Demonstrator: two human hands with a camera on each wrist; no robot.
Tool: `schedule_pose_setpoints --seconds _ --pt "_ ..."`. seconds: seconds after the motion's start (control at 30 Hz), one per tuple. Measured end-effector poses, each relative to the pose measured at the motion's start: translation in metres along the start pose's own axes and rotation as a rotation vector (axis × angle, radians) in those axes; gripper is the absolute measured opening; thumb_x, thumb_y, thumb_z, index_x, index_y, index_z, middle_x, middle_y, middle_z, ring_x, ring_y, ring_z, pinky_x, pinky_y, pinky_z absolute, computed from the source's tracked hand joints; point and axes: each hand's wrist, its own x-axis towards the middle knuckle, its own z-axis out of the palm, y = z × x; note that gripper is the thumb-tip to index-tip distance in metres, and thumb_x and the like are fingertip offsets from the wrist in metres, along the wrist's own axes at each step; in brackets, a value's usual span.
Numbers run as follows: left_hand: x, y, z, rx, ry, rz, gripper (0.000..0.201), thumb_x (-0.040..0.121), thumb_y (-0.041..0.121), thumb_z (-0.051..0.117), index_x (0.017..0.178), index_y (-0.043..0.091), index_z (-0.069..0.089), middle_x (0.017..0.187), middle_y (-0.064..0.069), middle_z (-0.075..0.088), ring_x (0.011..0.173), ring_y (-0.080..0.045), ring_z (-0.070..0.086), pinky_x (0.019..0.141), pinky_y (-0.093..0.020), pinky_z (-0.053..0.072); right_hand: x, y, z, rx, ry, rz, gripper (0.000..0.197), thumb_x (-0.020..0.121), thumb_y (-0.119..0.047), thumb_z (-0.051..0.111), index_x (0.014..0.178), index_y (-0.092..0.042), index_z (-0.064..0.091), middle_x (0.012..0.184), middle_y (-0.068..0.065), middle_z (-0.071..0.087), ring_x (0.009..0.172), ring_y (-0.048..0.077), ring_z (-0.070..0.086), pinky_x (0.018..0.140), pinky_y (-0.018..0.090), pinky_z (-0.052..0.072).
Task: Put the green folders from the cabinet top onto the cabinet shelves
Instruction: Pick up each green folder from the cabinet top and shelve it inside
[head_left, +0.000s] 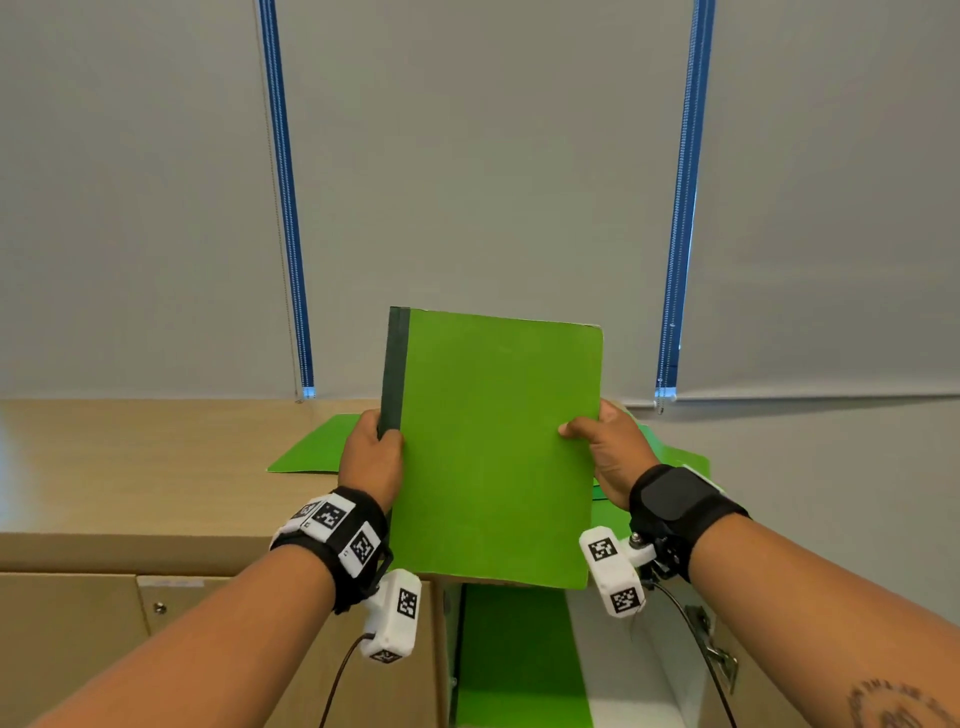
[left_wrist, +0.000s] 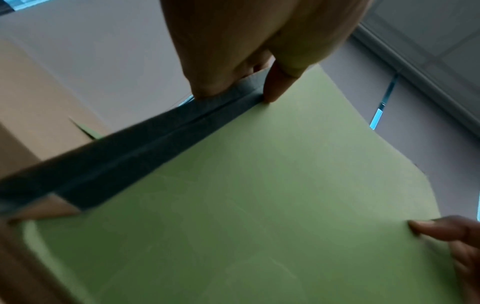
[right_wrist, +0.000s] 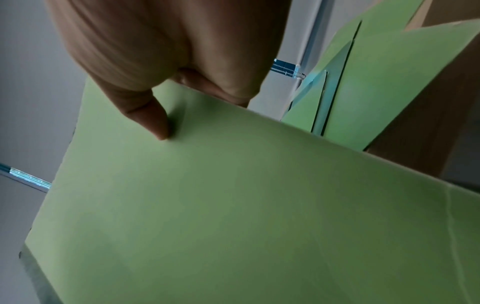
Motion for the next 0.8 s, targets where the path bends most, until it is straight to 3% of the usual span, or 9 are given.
schedule_pose_setpoints --seconds 0.07,0.33,0.43,0.47,0.5,0.57,0.67,0.73,0.8 --pt "0.0 0.003 0.0 0.016 -0.011 0.002 0.016 0.09 0.004 0.042 0.095 0.01 0.056 0.084 -0.01 0.061 0.07 -0.022 0.052 0.058 -0.029 0.041 -0.001 -0.005 -0.001 -0.008 -0.018 0.001 0.038 0.08 0.006 0.058 0.115 -0.009 0.06 0.111 0.012 0.07 0.1 0.032 0.065 0.091 0.05 0.053" --pt "-0.005 -0.001 -0.006 -0.131 0.055 -0.042 0.024 0.086 -0.002 0.042 0.095 0.017 0.055 0.088 -0.009 0.063 0.079 -0.026 0.059 0.073 -0.041 0.051 -0.011 -0.015 0.009 0.072 -0.09 -0.046 0.039 0.083 0.01 0.057 0.118 -0.007 0.061 0.113 0.013 0.07 0.101 0.029 0.066 0.088 0.042 0.054" --pt "0.001 0.005 -0.015 -0.217 0.117 0.062 0.033 0.078 -0.01 0.049 0.08 0.019 0.063 0.083 -0.007 0.067 0.077 -0.023 0.059 0.075 -0.038 0.051 -0.014 -0.027 0.01 0.078 -0.104 -0.124 0.033 0.082 0.011 0.055 0.11 -0.002 0.065 0.111 0.01 0.07 0.097 0.019 0.066 0.085 0.027 0.049" --pt "0.004 0.007 -0.018 -0.275 0.105 0.095 0.035 0.075 -0.012 0.05 0.071 0.02 0.063 0.079 -0.005 0.066 0.076 -0.023 0.058 0.075 -0.036 0.05 -0.013 -0.029 0.009 0.075 -0.101 -0.148 0.03 0.082 0.01 0.053 0.104 -0.004 0.068 0.114 0.009 0.068 0.099 0.017 0.065 0.087 0.026 0.046" --pt "0.007 0.009 -0.021 -0.368 0.076 0.11 0.037 0.074 -0.012 0.05 0.064 0.021 0.063 0.076 -0.001 0.066 0.075 -0.021 0.058 0.074 -0.033 0.049 -0.012 -0.03 0.006 0.071 -0.094 -0.159 0.027 0.084 0.009 0.052 0.101 -0.005 0.069 0.118 0.01 0.066 0.103 0.018 0.063 0.089 0.028 0.045" --pt "0.018 0.007 -0.028 -0.498 0.0 0.102 0.039 0.078 -0.008 0.045 0.06 0.021 0.065 0.075 0.003 0.067 0.075 -0.024 0.057 0.073 -0.033 0.047 -0.009 -0.028 -0.002 0.106 -0.096 -0.106 0.028 0.09 0.005 0.049 0.112 -0.005 0.064 0.124 0.015 0.063 0.104 0.025 0.062 0.085 0.032 0.05" --pt "0.029 -0.002 -0.035 -0.404 -0.057 0.067 0.023 0.081 0.015 0.049 0.066 0.02 0.066 0.074 0.0 0.065 0.079 -0.029 0.052 0.087 -0.052 0.043 -0.008 -0.021 -0.011 0.202 -0.099 0.045 0.031 0.097 -0.009 0.046 0.125 -0.006 0.058 0.123 0.019 0.064 0.094 0.028 0.067 0.075 0.035 0.056" --pt "0.023 -0.006 -0.032 -0.273 -0.049 0.129 0.027 0.081 0.028 0.047 0.064 0.023 0.068 0.075 0.007 0.065 0.094 -0.034 0.052 0.106 -0.059 0.031 -0.008 -0.014 -0.016 0.262 -0.123 0.136 0.036 0.098 -0.024 0.046 0.127 -0.006 0.057 0.121 0.019 0.065 0.096 0.031 0.067 0.082 0.042 0.056" --pt "0.004 0.004 -0.028 -0.183 -0.028 0.194 0.032 0.078 0.039 0.044 0.06 0.028 0.068 0.081 0.009 0.066 0.109 -0.034 0.053 0.11 -0.052 0.03 -0.007 -0.005 -0.02 0.238 -0.156 0.188 0.045 0.092 -0.025 0.057 0.133 -0.007 0.051 0.126 0.021 0.062 0.106 0.039 0.063 0.094 0.058 0.049"
